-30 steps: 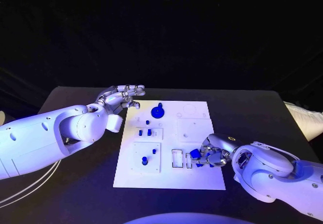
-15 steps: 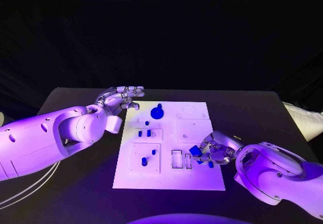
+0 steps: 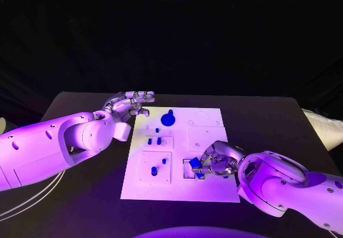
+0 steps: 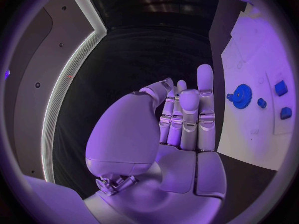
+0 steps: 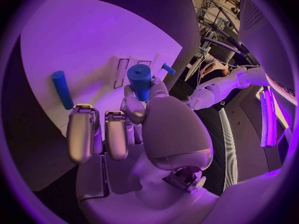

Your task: Assemble the parts on the task board

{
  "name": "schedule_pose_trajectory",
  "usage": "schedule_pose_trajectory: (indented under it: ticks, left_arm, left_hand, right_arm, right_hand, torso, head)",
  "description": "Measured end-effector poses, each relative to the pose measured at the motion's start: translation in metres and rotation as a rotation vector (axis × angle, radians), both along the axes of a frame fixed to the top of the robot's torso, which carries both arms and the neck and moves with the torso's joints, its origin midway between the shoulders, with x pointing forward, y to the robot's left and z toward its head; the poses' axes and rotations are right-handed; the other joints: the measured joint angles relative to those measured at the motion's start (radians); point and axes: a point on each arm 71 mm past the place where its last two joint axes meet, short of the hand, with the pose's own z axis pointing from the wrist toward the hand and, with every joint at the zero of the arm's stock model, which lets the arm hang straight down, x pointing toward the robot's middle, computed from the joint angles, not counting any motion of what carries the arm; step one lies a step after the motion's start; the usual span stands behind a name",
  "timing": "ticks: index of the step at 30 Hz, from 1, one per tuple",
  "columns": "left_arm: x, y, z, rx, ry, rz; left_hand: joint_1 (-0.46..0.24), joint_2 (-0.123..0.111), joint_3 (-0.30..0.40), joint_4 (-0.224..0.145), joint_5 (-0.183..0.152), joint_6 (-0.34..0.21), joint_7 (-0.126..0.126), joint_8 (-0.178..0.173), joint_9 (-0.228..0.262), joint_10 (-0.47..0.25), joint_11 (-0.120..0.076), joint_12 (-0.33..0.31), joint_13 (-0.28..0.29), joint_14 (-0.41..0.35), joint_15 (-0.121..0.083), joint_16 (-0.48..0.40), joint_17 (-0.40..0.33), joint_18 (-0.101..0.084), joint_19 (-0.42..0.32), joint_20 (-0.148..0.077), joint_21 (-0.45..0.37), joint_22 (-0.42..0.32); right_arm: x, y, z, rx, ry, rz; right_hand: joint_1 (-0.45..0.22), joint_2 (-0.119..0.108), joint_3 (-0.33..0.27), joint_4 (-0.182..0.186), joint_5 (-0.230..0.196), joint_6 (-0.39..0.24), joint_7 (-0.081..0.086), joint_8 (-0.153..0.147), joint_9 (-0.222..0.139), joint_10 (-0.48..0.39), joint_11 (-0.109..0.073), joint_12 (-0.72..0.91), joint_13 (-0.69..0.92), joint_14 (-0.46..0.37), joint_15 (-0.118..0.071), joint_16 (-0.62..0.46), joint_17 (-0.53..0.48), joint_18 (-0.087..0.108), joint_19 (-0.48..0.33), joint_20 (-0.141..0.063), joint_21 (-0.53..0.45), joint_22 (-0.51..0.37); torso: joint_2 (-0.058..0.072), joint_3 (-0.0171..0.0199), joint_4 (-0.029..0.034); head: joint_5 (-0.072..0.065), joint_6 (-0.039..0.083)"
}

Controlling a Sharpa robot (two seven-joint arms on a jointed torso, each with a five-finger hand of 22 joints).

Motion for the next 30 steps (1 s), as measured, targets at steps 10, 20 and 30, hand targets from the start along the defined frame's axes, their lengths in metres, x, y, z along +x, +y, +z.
schedule_pose_trajectory:
  ticks: [10, 20, 30]
  left_arm:
    - [0.0, -0.001, 0.0, 0.004, -0.002, -0.005]
    - [-0.001, -0.001, 0.0, 0.011, -0.006, -0.012]
    - [-0.001, -0.002, 0.001, 0.012, -0.008, -0.02]
  left_hand:
    - [0.0, 0.0, -0.002, -0.002, 0.0, 0.0, 0.0, 0.0, 0.0, 0.0, 0.0, 0.006, 0.0, -0.003, -0.003, 0.0, -0.002, 0.0, 0.0, 0.0, 0.0, -0.001]
    - [0.0, 0.0, -0.003, -0.003, 0.0, -0.004, 0.004, 0.0, -0.001, -0.004, 0.004, 0.01, 0.0, -0.003, -0.003, 0.0, -0.004, 0.0, 0.0, 0.0, 0.0, -0.002]
    - [-0.017, -0.017, -0.012, 0.007, 0.0, -0.004, 0.004, 0.0, -0.001, -0.011, 0.004, 0.014, 0.0, -0.006, 0.001, 0.0, -0.013, 0.0, 0.0, 0.0, -0.005, -0.005]
  right_arm:
    - [0.002, 0.013, -0.004, -0.025, 0.004, 0.032]
    - [0.004, 0.016, -0.003, -0.072, -0.046, 0.065]
    - [0.007, 0.014, -0.002, -0.108, -0.088, 0.072]
  right_hand:
    - [-0.032, 0.005, -0.019, 0.003, 0.0, 0.009, -0.009, 0.015, 0.015, 0.001, -0.007, -0.019, -0.004, 0.004, -0.004, 0.0, 0.0, 0.0, 0.0, 0.0, 0.0, -0.003]
    - [-0.112, -0.004, -0.062, 0.005, -0.072, 0.018, -0.018, 0.023, 0.043, -0.005, -0.012, -0.07, -0.028, 0.0, -0.007, -0.006, 0.0, 0.0, -0.004, -0.004, -0.004, -0.014]
    - [-0.269, -0.135, -0.005, 0.01, -0.267, 0.003, -0.003, 0.023, 0.068, -0.041, -0.011, -0.182, -0.09, 0.0, -0.007, -0.041, 0.0, 0.0, -0.017, -0.009, -0.041, -0.061]
  torso:
    - [0.0, -0.0001, -0.0021]
    - [0.001, 0.0012, -0.0021]
    - [0.0, 0.0012, -0.0028]
  head:
    - [0.006, -0.002]
    - [0.007, -0.001]
    - [0.006, -0.002]
